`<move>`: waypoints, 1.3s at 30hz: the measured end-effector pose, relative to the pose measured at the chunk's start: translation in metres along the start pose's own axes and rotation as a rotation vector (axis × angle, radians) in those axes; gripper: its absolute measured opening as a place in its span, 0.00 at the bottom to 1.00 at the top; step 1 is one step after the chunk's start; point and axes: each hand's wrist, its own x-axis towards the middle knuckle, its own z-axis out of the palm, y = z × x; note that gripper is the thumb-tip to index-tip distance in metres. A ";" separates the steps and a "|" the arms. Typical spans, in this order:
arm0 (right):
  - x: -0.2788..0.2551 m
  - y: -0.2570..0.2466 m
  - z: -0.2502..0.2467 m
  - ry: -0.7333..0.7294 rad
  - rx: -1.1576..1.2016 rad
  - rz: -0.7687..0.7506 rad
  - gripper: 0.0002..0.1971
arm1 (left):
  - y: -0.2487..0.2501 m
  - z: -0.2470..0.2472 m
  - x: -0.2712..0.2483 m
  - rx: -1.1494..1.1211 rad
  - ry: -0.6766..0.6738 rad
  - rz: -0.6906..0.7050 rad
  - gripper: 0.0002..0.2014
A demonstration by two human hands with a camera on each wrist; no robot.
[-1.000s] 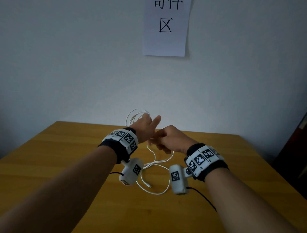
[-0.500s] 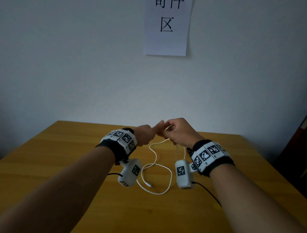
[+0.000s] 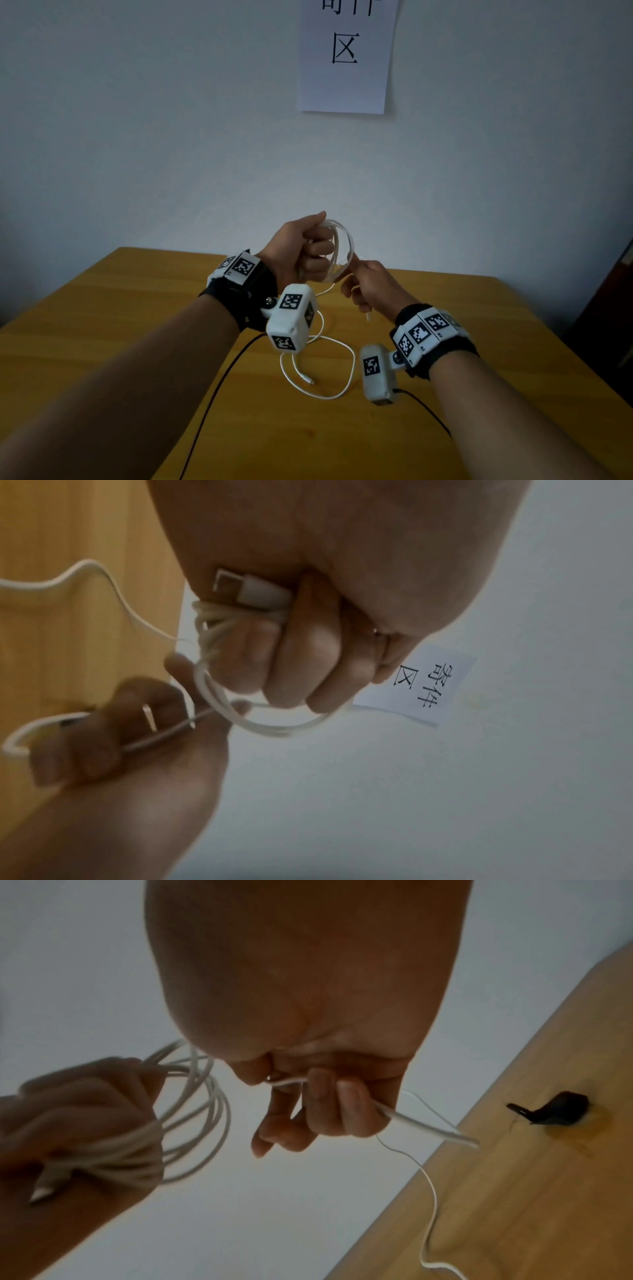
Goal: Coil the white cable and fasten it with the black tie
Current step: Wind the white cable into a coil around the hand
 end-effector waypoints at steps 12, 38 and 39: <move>-0.011 -0.020 0.027 -0.252 -0.153 -0.013 0.18 | -0.009 0.020 0.014 -0.141 0.073 0.255 0.17; -0.020 -0.041 0.000 -0.121 -0.564 -0.189 0.15 | -0.021 -0.001 0.006 1.576 0.311 -0.067 0.17; -0.019 -0.040 -0.005 -0.099 -0.535 -0.198 0.17 | -0.021 -0.003 0.005 1.489 0.295 -0.118 0.22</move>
